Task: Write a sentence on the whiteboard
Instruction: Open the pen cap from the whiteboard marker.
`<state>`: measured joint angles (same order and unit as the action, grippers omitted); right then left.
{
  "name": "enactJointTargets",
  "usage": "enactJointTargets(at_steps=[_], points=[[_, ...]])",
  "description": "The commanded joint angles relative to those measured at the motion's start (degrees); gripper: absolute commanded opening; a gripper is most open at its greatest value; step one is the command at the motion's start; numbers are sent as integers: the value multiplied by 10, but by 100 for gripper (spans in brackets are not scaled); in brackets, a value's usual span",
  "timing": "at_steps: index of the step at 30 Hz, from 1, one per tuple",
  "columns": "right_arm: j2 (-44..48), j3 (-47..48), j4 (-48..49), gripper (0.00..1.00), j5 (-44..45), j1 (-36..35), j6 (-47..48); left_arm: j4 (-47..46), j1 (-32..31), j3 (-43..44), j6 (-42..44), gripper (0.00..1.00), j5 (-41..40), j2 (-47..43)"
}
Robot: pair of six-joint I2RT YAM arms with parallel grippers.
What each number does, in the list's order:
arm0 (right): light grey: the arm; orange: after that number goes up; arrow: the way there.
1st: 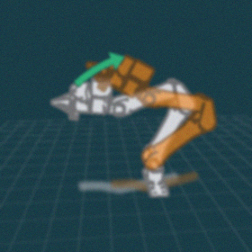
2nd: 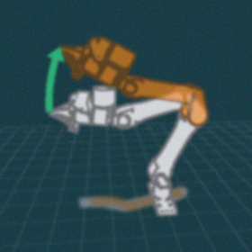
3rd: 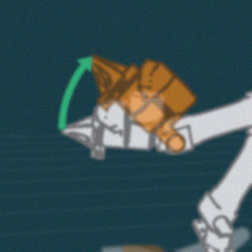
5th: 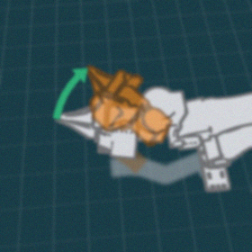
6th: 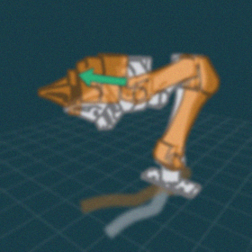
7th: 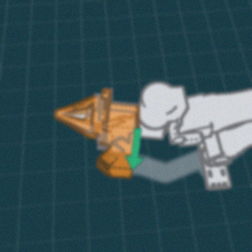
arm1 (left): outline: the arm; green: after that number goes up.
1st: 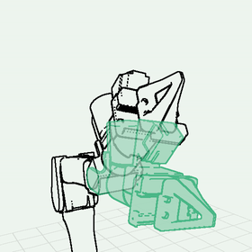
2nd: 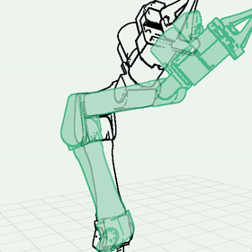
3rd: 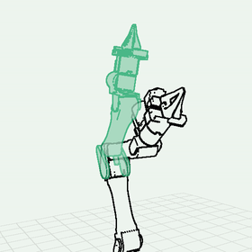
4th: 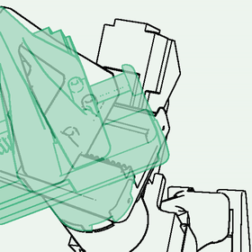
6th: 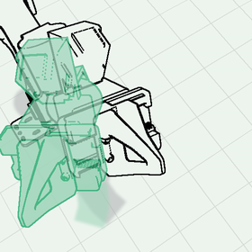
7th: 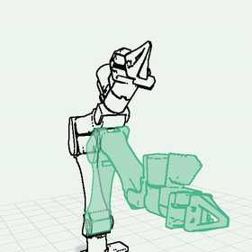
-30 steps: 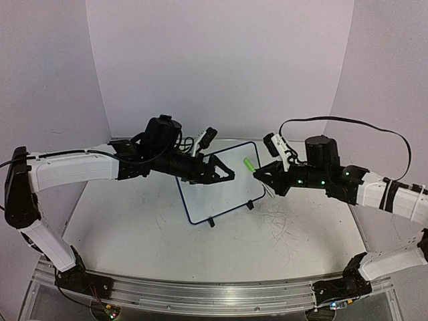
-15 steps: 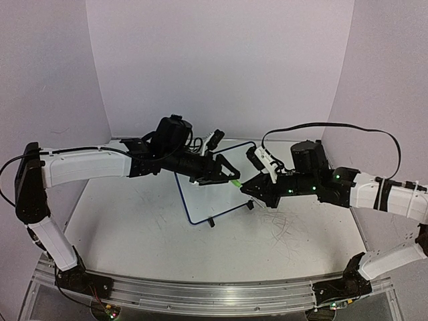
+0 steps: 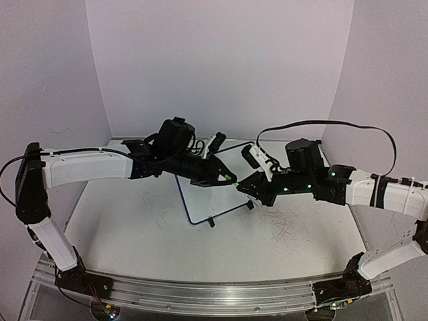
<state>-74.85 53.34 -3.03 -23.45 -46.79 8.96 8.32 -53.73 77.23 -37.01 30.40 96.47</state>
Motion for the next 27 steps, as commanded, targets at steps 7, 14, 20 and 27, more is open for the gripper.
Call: enactJointTargets(at_steps=[7,14,20,27], points=[[-37,-6,6,0,57,-20,-10,30,-2,17,38,0,-82,-59],[-48,-36,16,0,60,-25,-28,67,11,17,61,0,-140,-111],[-41,-50,21,0,55,-29,-29,109,32,25,83,0,-174,-153],[-55,-35,21,0,47,-37,-24,128,42,33,91,0,-179,-167]])
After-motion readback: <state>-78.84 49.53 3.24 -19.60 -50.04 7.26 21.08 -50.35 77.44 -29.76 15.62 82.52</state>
